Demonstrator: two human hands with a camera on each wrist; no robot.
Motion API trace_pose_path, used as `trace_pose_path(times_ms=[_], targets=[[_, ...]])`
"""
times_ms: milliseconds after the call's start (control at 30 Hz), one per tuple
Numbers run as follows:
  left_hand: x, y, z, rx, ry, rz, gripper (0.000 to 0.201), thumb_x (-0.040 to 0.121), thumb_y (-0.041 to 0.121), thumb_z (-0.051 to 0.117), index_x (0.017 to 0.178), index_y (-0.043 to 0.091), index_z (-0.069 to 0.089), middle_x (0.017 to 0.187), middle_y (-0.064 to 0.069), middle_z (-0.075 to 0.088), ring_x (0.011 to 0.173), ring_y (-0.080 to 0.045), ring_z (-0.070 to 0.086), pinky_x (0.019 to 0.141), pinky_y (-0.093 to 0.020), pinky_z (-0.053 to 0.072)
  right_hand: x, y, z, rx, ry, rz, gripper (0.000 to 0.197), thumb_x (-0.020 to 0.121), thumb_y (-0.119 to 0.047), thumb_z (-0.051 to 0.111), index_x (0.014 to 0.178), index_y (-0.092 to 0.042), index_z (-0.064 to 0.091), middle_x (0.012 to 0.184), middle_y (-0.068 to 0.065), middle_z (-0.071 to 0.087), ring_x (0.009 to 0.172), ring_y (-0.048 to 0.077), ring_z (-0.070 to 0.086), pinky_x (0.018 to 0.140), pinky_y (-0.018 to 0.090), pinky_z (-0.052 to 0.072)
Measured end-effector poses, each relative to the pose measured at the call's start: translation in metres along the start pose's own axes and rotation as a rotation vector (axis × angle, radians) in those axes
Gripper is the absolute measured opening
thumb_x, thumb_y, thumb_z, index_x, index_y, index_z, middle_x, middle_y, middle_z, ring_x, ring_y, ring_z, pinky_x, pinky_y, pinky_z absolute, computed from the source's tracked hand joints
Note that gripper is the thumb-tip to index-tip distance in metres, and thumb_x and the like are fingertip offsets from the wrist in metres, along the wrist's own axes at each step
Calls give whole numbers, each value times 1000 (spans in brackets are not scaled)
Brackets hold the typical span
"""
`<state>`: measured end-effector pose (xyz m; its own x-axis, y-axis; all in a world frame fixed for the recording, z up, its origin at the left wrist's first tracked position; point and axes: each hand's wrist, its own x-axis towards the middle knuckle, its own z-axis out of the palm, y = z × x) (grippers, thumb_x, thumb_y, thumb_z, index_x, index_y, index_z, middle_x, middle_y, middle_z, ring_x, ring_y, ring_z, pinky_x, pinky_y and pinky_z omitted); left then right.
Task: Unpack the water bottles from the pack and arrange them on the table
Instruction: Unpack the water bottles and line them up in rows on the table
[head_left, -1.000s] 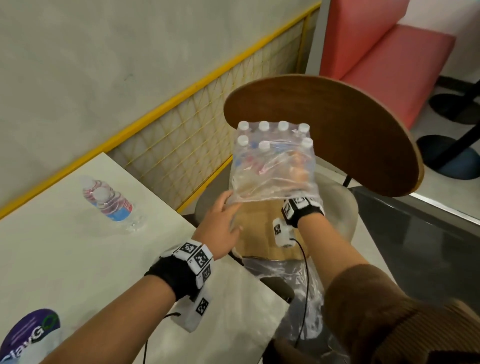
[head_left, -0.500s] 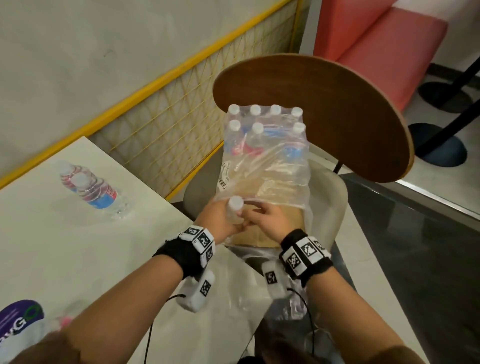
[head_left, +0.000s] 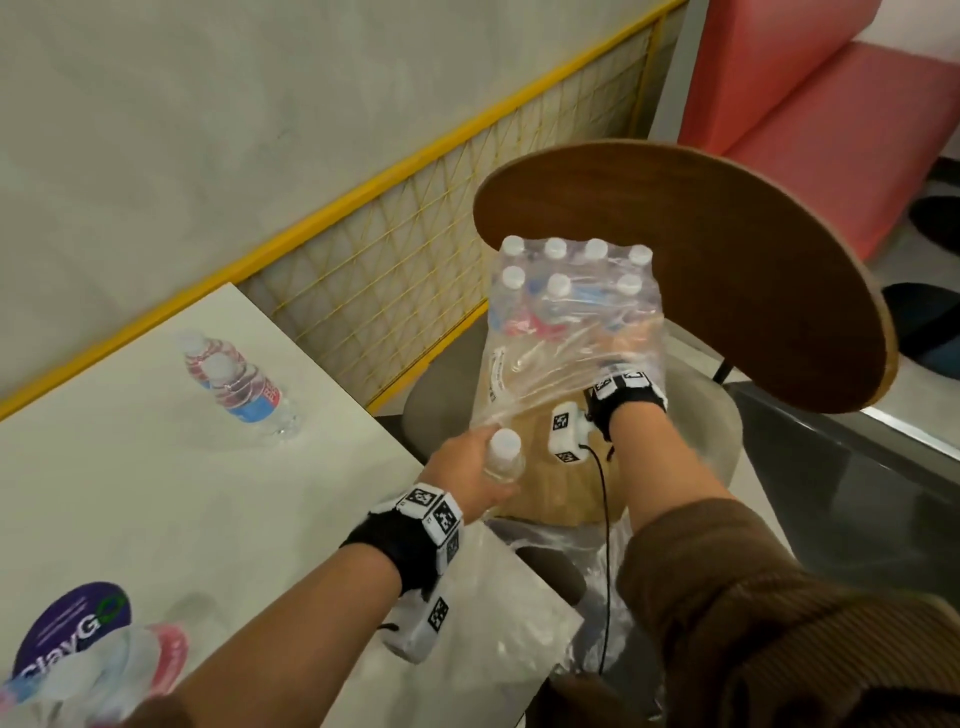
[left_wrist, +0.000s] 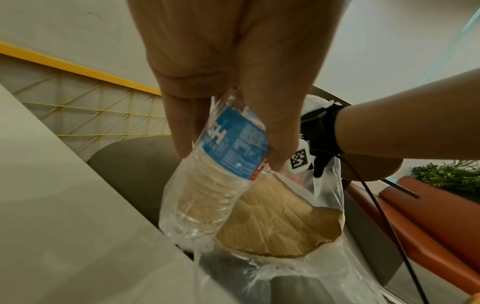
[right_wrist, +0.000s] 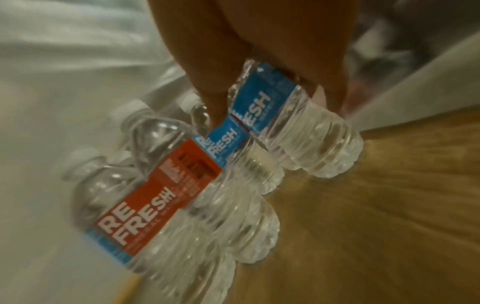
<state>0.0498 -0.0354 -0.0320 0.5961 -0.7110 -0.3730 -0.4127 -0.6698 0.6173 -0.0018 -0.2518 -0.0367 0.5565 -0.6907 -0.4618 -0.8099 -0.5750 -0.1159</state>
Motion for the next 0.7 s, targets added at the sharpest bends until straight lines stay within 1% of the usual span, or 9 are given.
trace_pose_path(times_ms=[100,200,267,367,400,433,533,633,700], targets=[[-4,1,-4,-18,-43,13,53,67,29,77,114,27,52,111,-1,62,102,-21,62,93,-40,51,-12,-1,-13,-127,-2,-19,48,91,-7,48,138,-13,44,143,9,45,128,27,45,101,37,41],[-12,-5,-15,-40,-78,22,64,65,27,81,120,27,49,124,-3,43,105,-21,54,100,-31,45,-29,5,-4,-165,29,-56,49,91,-7,44,140,-13,42,144,8,44,126,26,47,101,33,43],[-21,-13,-26,-104,-94,37,68,61,30,83,121,29,49,124,-3,44,105,-21,56,101,-29,44,-21,25,30,-132,-11,-108,51,88,-17,44,139,-25,42,146,6,41,127,26,46,102,34,42],[-39,-22,-45,-199,-66,61,69,60,26,86,119,24,51,115,-5,61,104,-23,61,95,-38,50,25,55,87,203,25,-211,58,72,-51,51,128,-53,38,143,-3,45,120,22,51,101,39,46],[-45,-23,-52,-208,-57,72,66,62,23,86,119,23,51,112,-4,63,103,-22,61,92,-36,51,18,51,95,358,49,-194,65,69,-52,64,129,-50,39,137,-9,48,116,18,52,101,39,45],[-52,-24,-60,-207,-40,85,63,63,23,85,117,22,51,110,-2,64,101,-20,62,88,-32,52,-14,34,87,507,64,-177,58,70,-48,73,122,-41,50,123,-11,54,109,17,53,99,38,45],[-73,-31,-88,-199,5,76,54,62,26,85,106,22,54,98,4,66,87,-14,62,75,-29,51,-113,-16,63,794,61,-258,34,73,-24,78,102,-20,60,89,-8,64,88,16,61,83,29,48],[-96,-50,-113,-20,-28,-39,50,63,31,84,102,23,55,97,5,64,87,-13,61,76,-29,51,-158,-32,72,891,-6,-407,43,72,-3,77,107,-14,55,82,-13,61,69,-3,60,58,4,43],[-111,-66,-122,160,-116,-139,50,65,39,82,104,22,55,104,1,63,96,-20,61,71,-27,52,-181,-41,84,846,-74,-514,45,70,-6,80,107,-15,56,86,-11,65,75,-7,63,58,3,44]])
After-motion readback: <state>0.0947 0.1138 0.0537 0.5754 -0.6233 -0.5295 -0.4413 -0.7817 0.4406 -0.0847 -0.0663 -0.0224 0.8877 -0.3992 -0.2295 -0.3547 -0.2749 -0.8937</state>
